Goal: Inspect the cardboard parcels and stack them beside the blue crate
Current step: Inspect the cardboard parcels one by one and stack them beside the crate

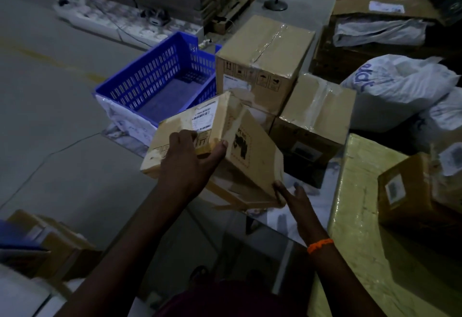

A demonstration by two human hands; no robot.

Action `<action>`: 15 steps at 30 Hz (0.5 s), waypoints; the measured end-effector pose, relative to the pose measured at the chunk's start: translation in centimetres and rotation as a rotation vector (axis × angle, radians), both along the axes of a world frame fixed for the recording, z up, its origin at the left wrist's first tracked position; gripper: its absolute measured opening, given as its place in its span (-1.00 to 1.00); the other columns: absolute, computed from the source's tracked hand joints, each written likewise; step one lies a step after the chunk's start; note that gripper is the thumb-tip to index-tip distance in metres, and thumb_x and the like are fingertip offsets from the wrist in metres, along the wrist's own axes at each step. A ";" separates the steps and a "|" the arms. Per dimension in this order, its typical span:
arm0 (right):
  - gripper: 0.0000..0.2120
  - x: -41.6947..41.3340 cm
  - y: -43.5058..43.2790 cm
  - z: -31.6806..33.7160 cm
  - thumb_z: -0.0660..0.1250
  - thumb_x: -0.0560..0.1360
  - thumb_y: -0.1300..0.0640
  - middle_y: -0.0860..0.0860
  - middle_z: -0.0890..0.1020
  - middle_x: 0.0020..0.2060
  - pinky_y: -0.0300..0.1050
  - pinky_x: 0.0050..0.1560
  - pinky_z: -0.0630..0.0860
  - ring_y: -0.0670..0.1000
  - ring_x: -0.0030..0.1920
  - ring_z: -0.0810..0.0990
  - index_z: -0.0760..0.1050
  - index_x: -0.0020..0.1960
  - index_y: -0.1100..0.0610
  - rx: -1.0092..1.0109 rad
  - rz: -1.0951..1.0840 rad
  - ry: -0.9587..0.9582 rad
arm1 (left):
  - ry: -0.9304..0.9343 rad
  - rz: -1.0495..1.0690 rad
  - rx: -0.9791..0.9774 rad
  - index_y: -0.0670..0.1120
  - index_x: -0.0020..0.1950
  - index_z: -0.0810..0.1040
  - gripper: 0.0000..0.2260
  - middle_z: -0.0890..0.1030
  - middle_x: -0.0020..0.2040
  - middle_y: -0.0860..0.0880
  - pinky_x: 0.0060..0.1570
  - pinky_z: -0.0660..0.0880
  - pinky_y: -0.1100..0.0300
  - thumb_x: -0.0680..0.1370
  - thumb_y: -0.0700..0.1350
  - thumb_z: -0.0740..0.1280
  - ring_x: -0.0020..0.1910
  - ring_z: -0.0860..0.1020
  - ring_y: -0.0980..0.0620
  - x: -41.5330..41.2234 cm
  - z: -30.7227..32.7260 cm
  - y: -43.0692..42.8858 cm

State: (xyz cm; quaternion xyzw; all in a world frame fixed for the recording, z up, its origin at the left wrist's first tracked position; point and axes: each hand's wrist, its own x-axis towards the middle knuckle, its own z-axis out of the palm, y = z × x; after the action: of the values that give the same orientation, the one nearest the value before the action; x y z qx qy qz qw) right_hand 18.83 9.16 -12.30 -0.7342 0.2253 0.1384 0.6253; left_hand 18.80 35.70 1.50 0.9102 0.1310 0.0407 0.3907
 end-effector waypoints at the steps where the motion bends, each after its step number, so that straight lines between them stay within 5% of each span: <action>1: -0.36 -0.1 -0.6 -0.7 0.40 0.53 -0.23 0.06 0.50 0.42 -0.02 0.24 0.48 0.07 0.35 0.50 0.41 0.48 0.10 0.099 0.003 0.043 | -0.018 -0.015 -0.018 -0.02 0.45 0.38 -0.34 0.41 0.33 -0.05 0.12 0.47 0.01 0.51 0.36 0.31 0.25 0.46 -0.04 -0.1 -0.1 0.3; 4: -0.75 -0.9 -1.2 -1.5 0.25 0.69 -0.01 0.08 0.66 0.28 -0.09 0.00 0.63 0.06 0.24 0.65 0.58 0.31 -0.04 0.245 -0.004 -0.019 | -0.085 -0.087 -0.057 0.05 0.51 0.40 -0.39 0.44 0.40 -0.03 0.10 0.38 0.15 0.55 0.33 0.28 0.29 0.45 0.05 -0.4 -0.6 1.4; 9: -0.72 -1.7 -1.8 1.5 0.21 0.71 0.24 -0.05 0.64 0.23 -0.24 0.00 0.60 -0.12 0.13 0.67 0.50 0.39 0.14 0.154 -0.087 -0.179 | -0.157 -0.130 -0.224 0.03 0.48 0.48 -0.62 0.56 0.24 0.06 -0.13 0.40 0.57 0.66 0.04 0.26 0.03 0.51 0.48 -1.5 -1.3 2.5; 11: -0.79 -1.7 -3.2 1.8 0.31 0.66 0.18 -0.06 0.71 0.11 -0.20 -0.05 0.64 -0.11 0.06 0.71 0.56 0.28 0.07 0.139 -0.172 -0.225 | -0.108 -0.155 -0.341 0.14 0.41 0.53 -0.64 0.64 0.17 0.10 -0.09 0.47 0.51 0.61 0.06 0.25 0.05 0.57 0.39 -1.7 -2.4 2.9; 15: -0.69 -2.1 -6.0 2.6 0.47 0.56 0.10 0.04 0.69 0.16 0.07 0.10 0.65 0.01 0.13 0.68 0.57 0.29 0.01 -0.046 -0.217 -0.294 | 0.082 -0.136 -0.595 0.29 0.29 0.54 -0.74 0.70 0.09 0.18 0.05 0.59 0.17 0.67 -0.01 0.25 0.09 0.65 0.21 -2.0 -5.3 2.3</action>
State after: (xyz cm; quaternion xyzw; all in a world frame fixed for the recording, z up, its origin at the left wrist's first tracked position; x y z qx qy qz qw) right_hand 16.68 3.20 -9.74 -0.7320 0.2125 -0.0441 0.6458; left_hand 16.77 37.96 -3.83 0.7635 0.0915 -0.0624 0.6362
